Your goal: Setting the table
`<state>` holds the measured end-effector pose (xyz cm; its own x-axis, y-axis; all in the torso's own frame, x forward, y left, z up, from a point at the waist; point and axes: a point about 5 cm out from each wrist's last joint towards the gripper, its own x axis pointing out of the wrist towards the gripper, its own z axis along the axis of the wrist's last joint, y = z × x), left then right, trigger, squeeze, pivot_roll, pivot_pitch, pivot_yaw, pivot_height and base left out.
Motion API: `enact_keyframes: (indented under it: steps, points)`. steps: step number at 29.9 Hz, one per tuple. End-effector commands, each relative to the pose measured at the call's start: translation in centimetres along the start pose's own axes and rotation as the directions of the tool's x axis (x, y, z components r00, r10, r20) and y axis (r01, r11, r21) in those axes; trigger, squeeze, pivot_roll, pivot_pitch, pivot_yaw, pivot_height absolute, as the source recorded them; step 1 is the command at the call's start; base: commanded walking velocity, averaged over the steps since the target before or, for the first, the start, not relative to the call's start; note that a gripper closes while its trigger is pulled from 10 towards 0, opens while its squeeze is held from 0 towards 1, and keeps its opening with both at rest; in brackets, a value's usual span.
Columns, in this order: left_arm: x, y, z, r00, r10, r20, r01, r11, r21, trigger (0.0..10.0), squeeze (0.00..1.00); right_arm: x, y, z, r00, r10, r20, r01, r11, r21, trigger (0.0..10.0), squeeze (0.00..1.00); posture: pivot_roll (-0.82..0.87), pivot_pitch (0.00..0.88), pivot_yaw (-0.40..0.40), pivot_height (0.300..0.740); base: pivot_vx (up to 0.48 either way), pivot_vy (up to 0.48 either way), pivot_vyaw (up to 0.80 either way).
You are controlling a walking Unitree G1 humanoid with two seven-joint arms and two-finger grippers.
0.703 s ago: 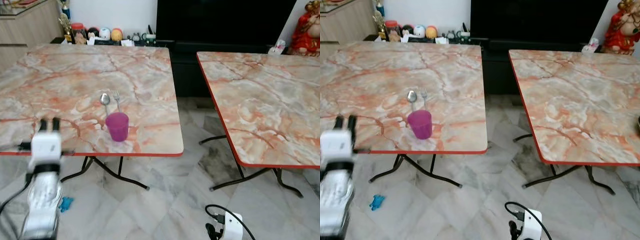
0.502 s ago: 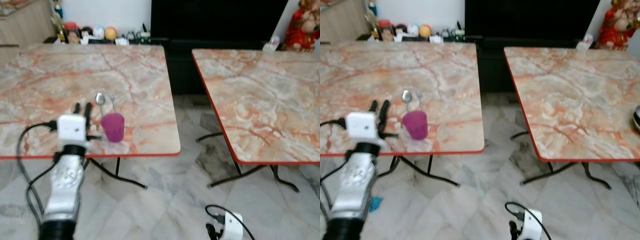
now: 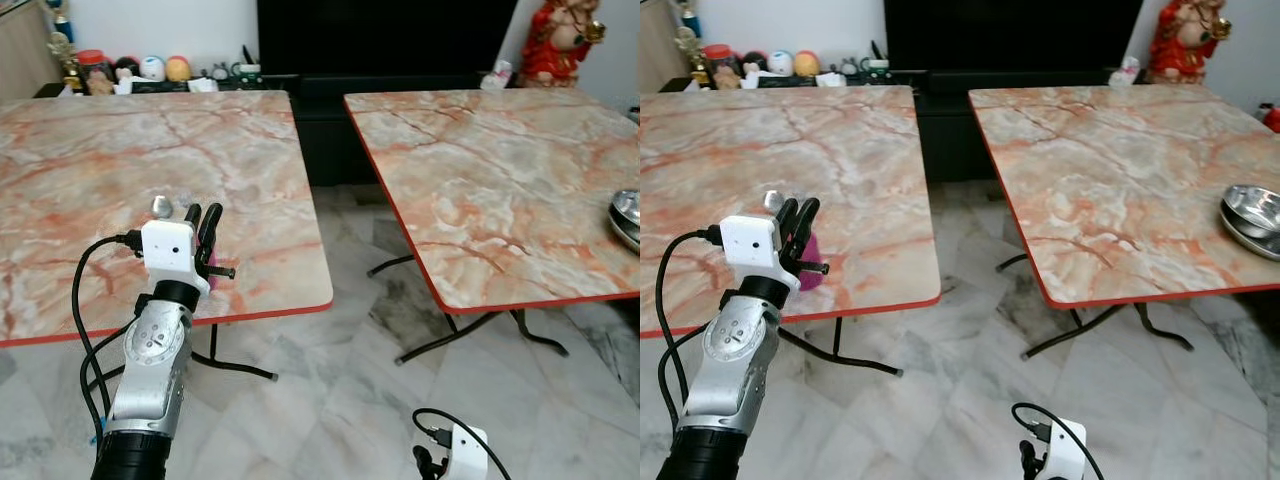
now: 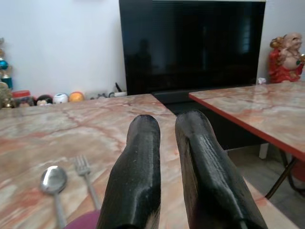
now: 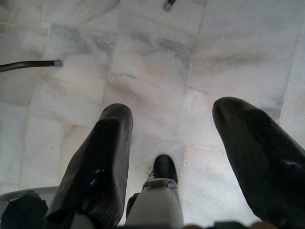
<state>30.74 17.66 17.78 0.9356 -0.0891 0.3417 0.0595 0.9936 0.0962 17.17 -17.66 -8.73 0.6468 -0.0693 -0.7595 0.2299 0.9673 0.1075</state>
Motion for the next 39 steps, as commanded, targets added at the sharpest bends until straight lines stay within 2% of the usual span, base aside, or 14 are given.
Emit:
enact_keyframes:
  steps: [1, 8, 27, 34, 39]
  points:
    - [0.5, -0.1, 1.0, 0.999, -0.011, 0.034, 0.011, 1.000, 0.000, 10.0, 0.00, 0.0, 0.1, -0.2, 1.000, 0.001, -0.010, -0.001, 1.000, 0.004, 10.0, 0.00, 0.14, 0.000, -0.040, 0.740, 0.000, 0.000, -0.69]
    - [0.7, -0.2, 1.2, 0.999, -0.014, 0.031, 0.014, 1.000, -0.013, 10.0, 0.00, 0.0, 0.2, -0.3, 1.000, 0.005, -0.013, -0.005, 1.000, -0.002, 10.0, 0.00, 0.15, 0.000, -0.042, 0.740, 0.000, 0.332, -0.69]
    - [0.9, -0.3, 2.0, 0.998, -0.014, 0.054, 0.015, 1.000, -0.013, 10.0, 0.00, 0.1, 0.5, 0.0, 1.000, 0.018, 0.000, -0.018, 1.000, -0.002, 10.0, 0.00, 0.15, 0.000, -0.045, 0.740, 0.000, 0.000, -0.68]
    - [1.0, -0.4, 2.5, 0.997, -0.017, 0.071, 0.018, 1.000, -0.008, 10.0, 0.00, 0.1, 0.7, 0.2, 1.000, 0.023, 0.015, -0.023, 1.000, -0.005, 10.0, 0.00, 0.16, 0.000, -0.045, 0.740, 0.000, 0.000, 0.00]
    - [1.0, -0.4, 2.2, 0.998, -0.024, 0.060, 0.024, 1.000, -0.005, 10.0, 0.00, 0.1, 0.8, 0.2, 1.000, 0.025, 0.014, -0.025, 1.000, -0.004, 10.0, 0.00, 0.16, 0.000, -0.043, 0.740, 0.000, 0.000, 0.00]
